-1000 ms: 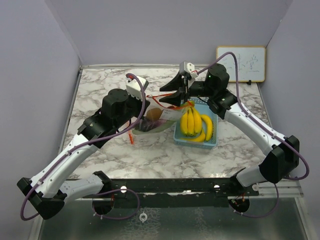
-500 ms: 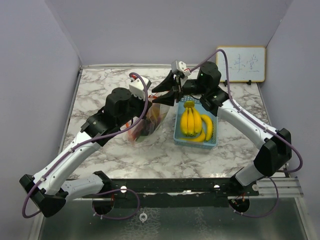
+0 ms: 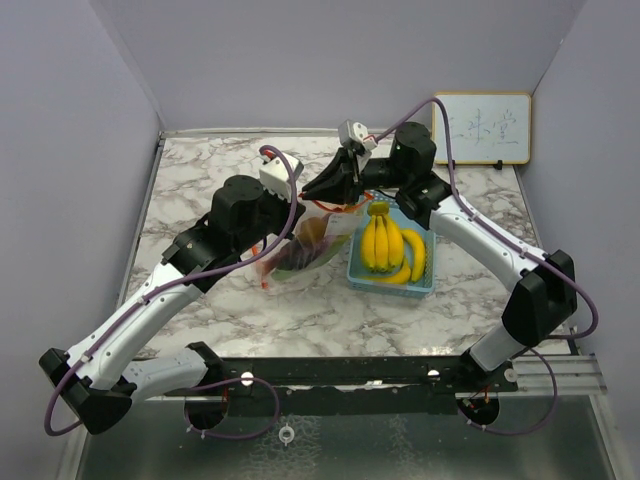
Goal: Place the food in the zip-top bag and seal the zipper
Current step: Zip the zipper food storage bag at the center of the board.
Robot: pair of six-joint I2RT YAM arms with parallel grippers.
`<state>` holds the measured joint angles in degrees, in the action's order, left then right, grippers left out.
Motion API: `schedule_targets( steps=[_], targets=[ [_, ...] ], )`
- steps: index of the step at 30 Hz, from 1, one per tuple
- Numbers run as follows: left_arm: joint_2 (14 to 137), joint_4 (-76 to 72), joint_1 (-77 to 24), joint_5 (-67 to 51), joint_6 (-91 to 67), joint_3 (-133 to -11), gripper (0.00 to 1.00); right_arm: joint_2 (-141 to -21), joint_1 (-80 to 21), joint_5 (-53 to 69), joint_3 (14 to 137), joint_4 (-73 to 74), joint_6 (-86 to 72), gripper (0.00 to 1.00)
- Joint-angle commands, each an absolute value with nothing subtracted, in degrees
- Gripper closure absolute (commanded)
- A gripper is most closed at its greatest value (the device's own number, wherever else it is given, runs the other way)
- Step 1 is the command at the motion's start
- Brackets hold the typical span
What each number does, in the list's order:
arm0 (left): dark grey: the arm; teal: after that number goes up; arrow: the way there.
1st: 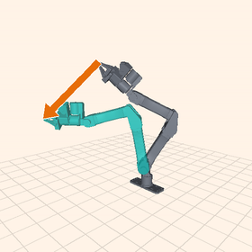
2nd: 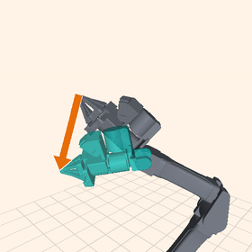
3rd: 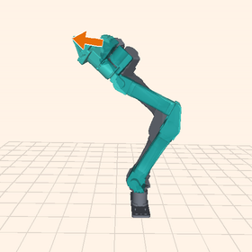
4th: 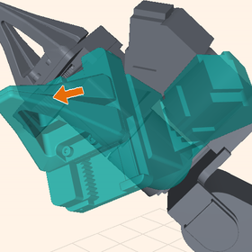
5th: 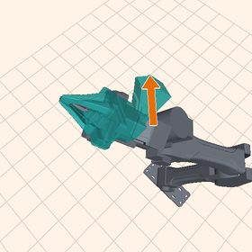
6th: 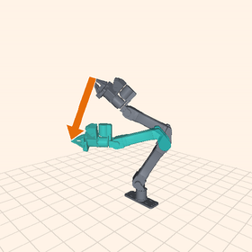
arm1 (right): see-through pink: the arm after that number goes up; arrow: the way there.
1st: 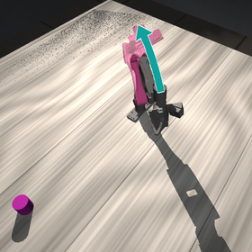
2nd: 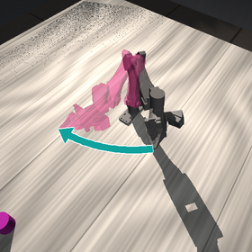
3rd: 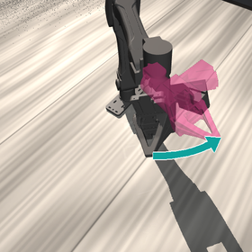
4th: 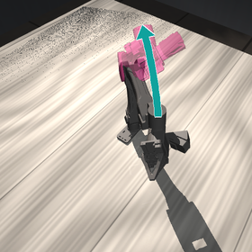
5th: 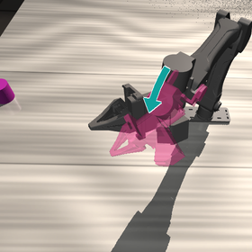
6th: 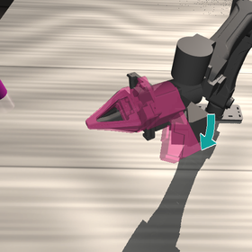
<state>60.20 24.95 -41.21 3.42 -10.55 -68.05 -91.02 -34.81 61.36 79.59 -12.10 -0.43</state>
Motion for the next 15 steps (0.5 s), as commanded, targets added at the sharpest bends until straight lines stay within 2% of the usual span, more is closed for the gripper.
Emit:
schedule_targets(
  steps=[1, 5, 10, 15],
  targets=[
    [59.69, 20.52, -40.92, 3.00, -9.85, -69.77, 1.00, -92.06, -35.07, 63.95, 81.31, -11.93, -0.32, 0.95],
    [59.43, 20.45, -40.86, 3.91, -9.45, -70.68, 1.00, -90.70, -35.07, 60.87, 79.60, -9.42, 1.93, 0.98],
    [58.60, 21.46, -40.80, 5.57, -9.15, -72.81, 1.00, -88.51, -34.86, 49.78, 77.27, -6.68, 5.32, 0.98],
    [57.21, 22.95, -40.80, 7.60, -8.64, -73.64, 1.00, -87.74, -33.83, 46.02, 76.88, -4.70, 7.41, 0.98]
  ],
)
